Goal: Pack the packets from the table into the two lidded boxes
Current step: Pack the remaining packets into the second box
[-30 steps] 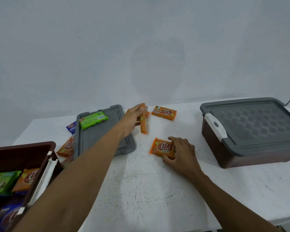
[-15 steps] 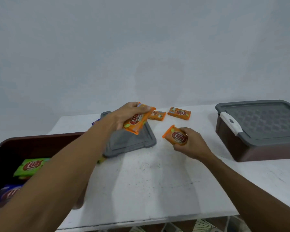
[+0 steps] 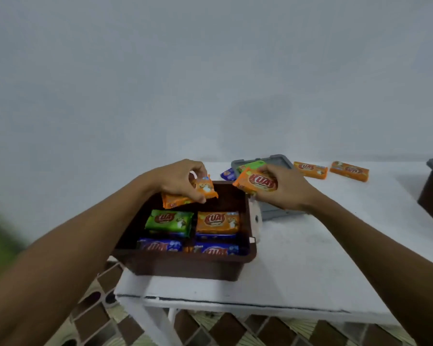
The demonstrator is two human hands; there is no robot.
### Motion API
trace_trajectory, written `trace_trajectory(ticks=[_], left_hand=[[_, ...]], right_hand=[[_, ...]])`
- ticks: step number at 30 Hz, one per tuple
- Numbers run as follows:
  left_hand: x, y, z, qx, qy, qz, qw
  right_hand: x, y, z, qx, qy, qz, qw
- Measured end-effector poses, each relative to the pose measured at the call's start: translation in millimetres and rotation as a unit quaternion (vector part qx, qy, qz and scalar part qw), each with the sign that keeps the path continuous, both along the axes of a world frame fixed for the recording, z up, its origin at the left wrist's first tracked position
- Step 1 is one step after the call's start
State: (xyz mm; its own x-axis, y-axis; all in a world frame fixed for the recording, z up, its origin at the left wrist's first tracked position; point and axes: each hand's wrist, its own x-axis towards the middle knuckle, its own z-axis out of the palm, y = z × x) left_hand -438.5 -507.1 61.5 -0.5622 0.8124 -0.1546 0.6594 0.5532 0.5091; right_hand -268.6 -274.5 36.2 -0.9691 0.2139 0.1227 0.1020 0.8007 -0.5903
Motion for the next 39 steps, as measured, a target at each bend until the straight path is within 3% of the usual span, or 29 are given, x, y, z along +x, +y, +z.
trace_trajectory(ticks=[3, 6, 9, 13, 21, 29, 35, 39], left_hand=[[-11, -32, -20, -0.051, 0.068, -0.04, 0.996], [-16, -50, -44, -0.108, 0.154, -0.095, 0.978], [-14, -59, -63, -0.146, 0.23, -0.145, 0.951], [-10, -65, -65, -0.14, 0.303, -0.129, 0.934], [-9, -56, -64, -0.185, 0.342, -0.114, 0.914], [-12, -55, -72, -0.182, 0.319, -0.096, 0.925], [-13, -53, -60, -0.141, 0.271, -0.094, 0.948], [-14, -27, -44, -0.024, 0.266, -0.092, 0.959]], right_hand=[[-22, -39, 15, 0.094, -0.016, 0.075, 0.993], [-47, -74, 10, 0.228, -0.079, 0.122, 0.963], [-61, -97, -16, 0.323, -0.141, 0.13, 0.927], [-64, -101, -38, 0.385, -0.129, 0.102, 0.908], [-63, -102, -44, 0.414, -0.127, 0.084, 0.898], [-61, -107, -40, 0.447, -0.135, 0.075, 0.881], [-53, -96, -25, 0.389, -0.13, 0.093, 0.907], [-32, -57, -20, 0.285, -0.009, 0.065, 0.956]])
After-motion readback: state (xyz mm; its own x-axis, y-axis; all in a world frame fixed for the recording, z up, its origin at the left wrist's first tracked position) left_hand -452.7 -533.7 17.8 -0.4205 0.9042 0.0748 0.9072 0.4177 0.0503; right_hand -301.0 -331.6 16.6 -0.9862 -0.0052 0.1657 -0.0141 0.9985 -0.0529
